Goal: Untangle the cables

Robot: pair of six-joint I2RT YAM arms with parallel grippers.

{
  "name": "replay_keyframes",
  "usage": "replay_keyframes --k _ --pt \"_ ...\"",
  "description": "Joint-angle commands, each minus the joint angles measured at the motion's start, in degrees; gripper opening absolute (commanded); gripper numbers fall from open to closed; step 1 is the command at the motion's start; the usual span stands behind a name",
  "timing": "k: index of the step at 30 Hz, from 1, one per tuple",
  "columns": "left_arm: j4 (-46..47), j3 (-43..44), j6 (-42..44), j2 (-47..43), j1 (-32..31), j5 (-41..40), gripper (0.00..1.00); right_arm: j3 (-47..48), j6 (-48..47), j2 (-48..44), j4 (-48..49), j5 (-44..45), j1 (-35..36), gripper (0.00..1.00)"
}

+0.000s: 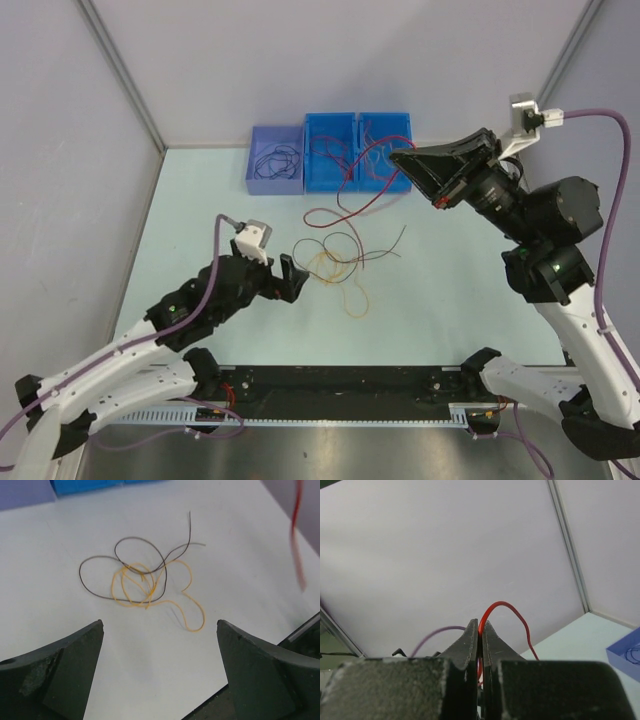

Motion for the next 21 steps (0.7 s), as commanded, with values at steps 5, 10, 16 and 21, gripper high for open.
replay_keyframes --k 5,10,16,21 --pt "3.1 3.3 8.4 -8.7 -2.8 -1.1 1.00 0.8 -0.8 1.2 -1.3 1.4 0.4 0.00" --pt "8.3 2.5 12.9 -13.3 -3.5 4.5 1.00 0.7 -0.2 1.8 -2.0 0.5 0.4 0.00" --pt "11.7 6.4 19.3 -11.4 -3.4 9.9 0.96 0.7 -0.3 2.9 -3.8 -0.6 0.6 0.00" --pt "12.6 11.4 23.7 -6.3 -3.5 14.6 0.97 0.7 -0.5 4.1 -6.4 -2.3 1.0 0.00"
